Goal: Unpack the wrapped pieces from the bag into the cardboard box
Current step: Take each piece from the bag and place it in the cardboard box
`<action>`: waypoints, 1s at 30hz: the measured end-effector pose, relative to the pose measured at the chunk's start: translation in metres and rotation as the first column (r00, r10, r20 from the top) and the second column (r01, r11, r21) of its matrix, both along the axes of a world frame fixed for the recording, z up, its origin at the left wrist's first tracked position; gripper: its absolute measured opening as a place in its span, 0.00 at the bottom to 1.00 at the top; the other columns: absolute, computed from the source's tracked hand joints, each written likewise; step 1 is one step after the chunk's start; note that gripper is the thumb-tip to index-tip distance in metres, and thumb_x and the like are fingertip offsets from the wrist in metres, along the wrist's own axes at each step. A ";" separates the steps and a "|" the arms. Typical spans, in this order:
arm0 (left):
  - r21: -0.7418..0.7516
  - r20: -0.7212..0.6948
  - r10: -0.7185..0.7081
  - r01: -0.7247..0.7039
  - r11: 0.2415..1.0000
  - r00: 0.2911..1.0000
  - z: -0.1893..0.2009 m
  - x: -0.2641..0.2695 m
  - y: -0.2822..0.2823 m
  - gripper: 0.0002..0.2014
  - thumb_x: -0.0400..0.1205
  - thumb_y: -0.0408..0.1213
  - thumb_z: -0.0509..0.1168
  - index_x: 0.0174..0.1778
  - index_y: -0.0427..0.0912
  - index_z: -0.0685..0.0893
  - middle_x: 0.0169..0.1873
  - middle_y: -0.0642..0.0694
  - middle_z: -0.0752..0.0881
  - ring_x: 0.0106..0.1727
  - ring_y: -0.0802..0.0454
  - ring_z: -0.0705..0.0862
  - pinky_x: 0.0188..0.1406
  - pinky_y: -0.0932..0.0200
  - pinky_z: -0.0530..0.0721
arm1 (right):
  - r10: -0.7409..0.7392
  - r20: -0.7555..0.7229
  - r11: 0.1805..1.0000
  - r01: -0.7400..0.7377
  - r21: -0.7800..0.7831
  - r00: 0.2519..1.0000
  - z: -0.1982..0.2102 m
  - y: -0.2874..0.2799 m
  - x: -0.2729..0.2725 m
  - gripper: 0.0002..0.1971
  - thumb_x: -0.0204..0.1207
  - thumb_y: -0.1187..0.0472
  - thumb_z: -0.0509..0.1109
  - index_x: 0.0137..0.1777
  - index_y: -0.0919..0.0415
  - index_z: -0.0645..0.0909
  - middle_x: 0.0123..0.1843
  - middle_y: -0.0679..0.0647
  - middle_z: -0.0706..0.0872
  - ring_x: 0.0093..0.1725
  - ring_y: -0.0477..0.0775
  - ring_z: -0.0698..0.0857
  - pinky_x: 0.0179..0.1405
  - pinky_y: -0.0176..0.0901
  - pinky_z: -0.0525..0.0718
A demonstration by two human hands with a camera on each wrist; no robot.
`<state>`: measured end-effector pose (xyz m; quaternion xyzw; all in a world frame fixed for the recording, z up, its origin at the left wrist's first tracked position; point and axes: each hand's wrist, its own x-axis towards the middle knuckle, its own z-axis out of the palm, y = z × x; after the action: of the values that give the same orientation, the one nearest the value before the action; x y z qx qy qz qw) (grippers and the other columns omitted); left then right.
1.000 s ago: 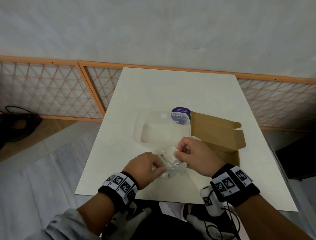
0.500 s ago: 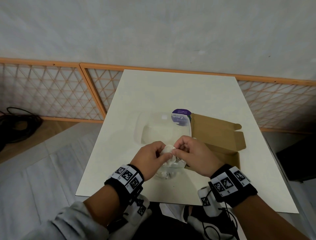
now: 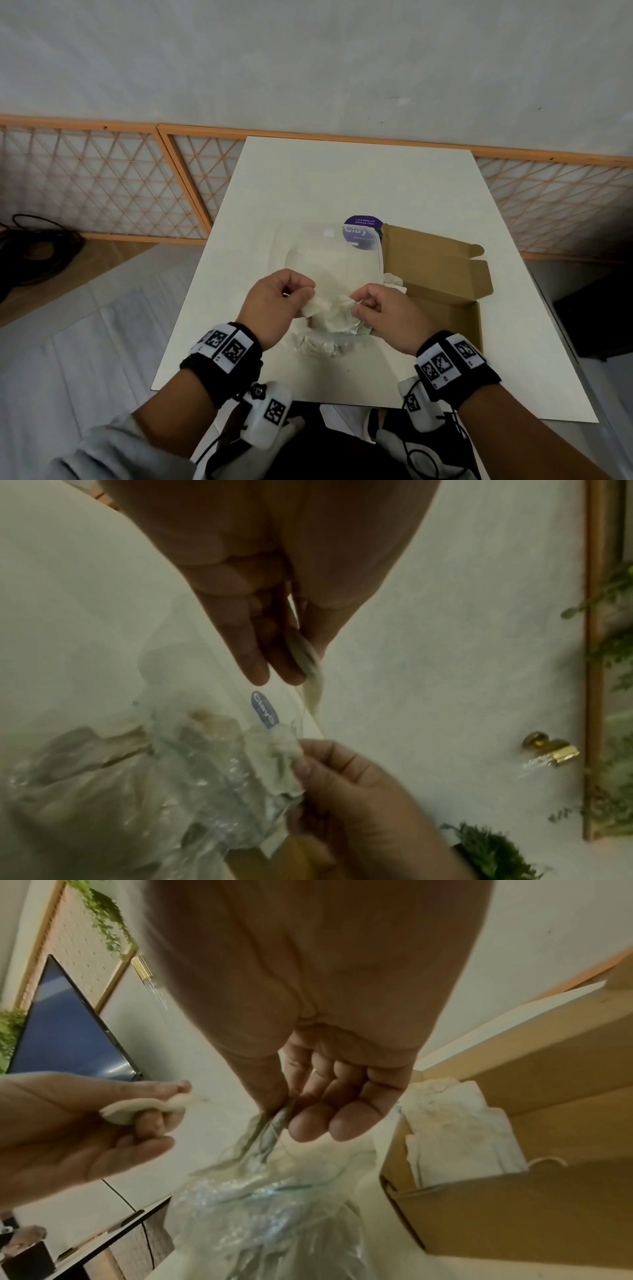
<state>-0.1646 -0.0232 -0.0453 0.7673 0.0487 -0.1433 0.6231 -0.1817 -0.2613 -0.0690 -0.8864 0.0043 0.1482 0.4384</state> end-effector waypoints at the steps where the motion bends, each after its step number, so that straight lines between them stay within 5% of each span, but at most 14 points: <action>1: -0.008 -0.006 0.004 -0.004 1.000 1.000 0.004 0.000 0.002 0.04 0.85 0.31 0.71 0.48 0.42 0.91 0.42 0.41 0.89 0.42 0.49 0.88 0.49 0.52 0.94 | -0.008 0.000 1.000 0.008 -0.006 1.000 -0.001 0.000 0.000 0.07 0.85 0.56 0.73 0.61 0.50 0.86 0.44 0.53 0.90 0.38 0.39 0.86 0.44 0.38 0.87; 5: -0.120 -0.083 0.010 -0.020 0.993 0.996 0.017 -0.001 0.010 0.03 0.86 0.32 0.70 0.50 0.38 0.89 0.45 0.38 0.90 0.47 0.46 0.88 0.55 0.46 0.92 | -0.010 0.005 0.999 0.010 -0.038 1.000 -0.002 -0.001 0.001 0.06 0.86 0.55 0.73 0.60 0.50 0.86 0.42 0.47 0.88 0.41 0.45 0.87 0.50 0.49 0.89; 10: -0.268 -0.121 -0.001 -0.032 0.963 0.993 0.030 -0.005 0.013 0.03 0.86 0.30 0.70 0.48 0.40 0.88 0.42 0.43 0.89 0.47 0.44 0.87 0.60 0.41 0.89 | 0.011 0.072 0.998 -0.006 -0.068 0.997 0.019 0.002 -0.003 0.15 0.86 0.56 0.69 0.71 0.44 0.82 0.61 0.41 0.82 0.52 0.40 0.86 0.54 0.43 0.89; 14: -0.223 -0.008 -0.022 0.020 0.975 1.000 0.043 -0.008 0.011 0.03 0.85 0.27 0.70 0.50 0.39 0.88 0.44 0.39 0.88 0.48 0.40 0.84 0.60 0.35 0.86 | -0.028 0.113 0.977 0.004 0.212 0.993 0.061 0.014 -0.009 0.21 0.87 0.63 0.66 0.77 0.44 0.80 0.58 0.47 0.89 0.46 0.41 0.88 0.52 0.38 0.85; 18: -0.202 0.099 -0.037 0.057 0.978 0.994 0.053 -0.010 0.004 0.05 0.85 0.26 0.70 0.50 0.40 0.88 0.39 0.47 0.88 0.44 0.43 0.84 0.58 0.34 0.86 | 0.122 -0.050 0.903 -0.090 0.420 0.991 0.091 0.030 -0.012 0.10 0.91 0.57 0.65 0.67 0.50 0.84 0.43 0.46 0.92 0.40 0.53 0.91 0.48 0.40 0.87; 20: -0.183 0.148 -0.024 0.051 0.982 0.989 0.055 -0.010 0.005 0.06 0.85 0.26 0.70 0.50 0.41 0.88 0.38 0.48 0.88 0.41 0.45 0.85 0.53 0.40 0.85 | 0.172 0.027 0.915 -0.170 0.365 0.985 0.090 0.030 -0.010 0.07 0.91 0.56 0.66 0.53 0.55 0.84 0.38 0.50 0.89 0.36 0.55 0.87 0.44 0.49 0.87; 22: -0.154 0.180 -0.016 0.045 0.987 0.984 0.052 -0.009 0.008 0.06 0.85 0.27 0.70 0.51 0.41 0.88 0.38 0.46 0.89 0.39 0.46 0.86 0.51 0.45 0.85 | 0.167 0.106 0.941 -0.191 0.280 0.980 0.087 0.026 -0.006 0.09 0.90 0.56 0.67 0.49 0.56 0.84 0.34 0.49 0.84 0.34 0.52 0.84 0.40 0.58 0.85; 25: -0.150 0.173 -0.038 0.065 0.987 0.984 0.049 -0.009 0.012 0.04 0.85 0.31 0.72 0.53 0.42 0.89 0.39 0.44 0.90 0.41 0.46 0.88 0.57 0.40 0.86 | 0.166 0.211 0.967 -0.201 0.158 0.963 0.092 0.020 -0.005 0.08 0.89 0.52 0.69 0.49 0.53 0.85 0.33 0.49 0.81 0.33 0.47 0.78 0.36 0.54 0.81; 30: -0.188 0.185 -0.157 0.192 0.963 0.970 0.059 -0.014 0.003 0.14 0.78 0.41 0.77 0.56 0.38 0.90 0.44 0.42 0.93 0.48 0.48 0.90 0.57 0.52 0.90 | 0.293 0.299 0.951 -0.309 0.007 0.908 0.114 0.026 -0.007 0.08 0.89 0.54 0.67 0.48 0.51 0.84 0.34 0.54 0.82 0.32 0.51 0.77 0.34 0.52 0.78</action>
<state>-0.1786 -0.0199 0.0142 0.7100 -0.0872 -0.1365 0.6854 -0.1882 -0.2356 0.0454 -0.8763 -0.2016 0.0804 0.4300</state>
